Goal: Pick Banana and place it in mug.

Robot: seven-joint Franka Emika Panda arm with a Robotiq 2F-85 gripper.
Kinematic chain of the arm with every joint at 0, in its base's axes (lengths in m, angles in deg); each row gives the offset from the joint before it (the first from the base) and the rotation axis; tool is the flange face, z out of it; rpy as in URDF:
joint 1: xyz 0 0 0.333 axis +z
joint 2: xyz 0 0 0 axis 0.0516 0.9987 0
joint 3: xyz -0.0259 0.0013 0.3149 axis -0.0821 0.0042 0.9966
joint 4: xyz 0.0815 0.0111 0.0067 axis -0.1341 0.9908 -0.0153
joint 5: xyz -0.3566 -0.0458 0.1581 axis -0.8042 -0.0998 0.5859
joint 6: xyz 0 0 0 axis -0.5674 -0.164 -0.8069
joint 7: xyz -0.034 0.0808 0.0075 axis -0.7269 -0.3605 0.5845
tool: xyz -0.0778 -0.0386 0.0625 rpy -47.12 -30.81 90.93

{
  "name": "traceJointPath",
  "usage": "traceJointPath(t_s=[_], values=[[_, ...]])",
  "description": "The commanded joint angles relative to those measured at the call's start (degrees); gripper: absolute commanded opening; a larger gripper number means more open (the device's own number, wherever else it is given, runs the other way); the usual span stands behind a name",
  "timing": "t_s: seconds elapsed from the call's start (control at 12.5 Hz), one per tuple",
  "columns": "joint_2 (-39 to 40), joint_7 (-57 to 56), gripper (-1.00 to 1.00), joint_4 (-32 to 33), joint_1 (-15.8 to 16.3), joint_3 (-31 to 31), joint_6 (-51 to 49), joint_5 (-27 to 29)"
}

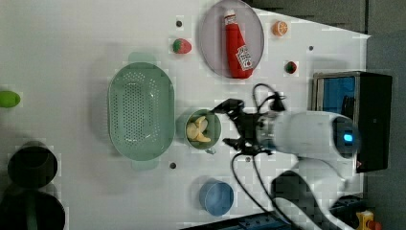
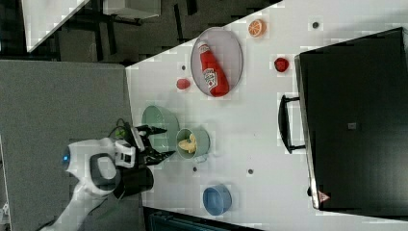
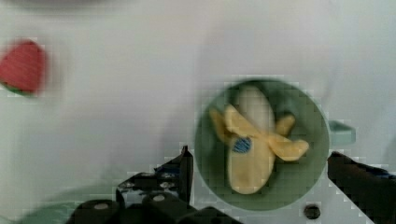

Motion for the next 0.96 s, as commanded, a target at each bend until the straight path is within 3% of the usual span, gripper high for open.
traceJointPath(t_s=[0.08,0.4,0.72,0.96], values=[[-11.12,-7.64,1.0,-3.99,-1.42,-4.42,-12.16,0.04],[-17.95,-24.93,1.0,-10.4,-2.53,-14.2,-24.64,0.05],[-19.36,-38.3,1.0,-17.71,-2.76,-23.53,-32.11,0.04],[-19.37,-45.37,1.0,-21.79,-2.76,-27.15,-39.98,0.05]])
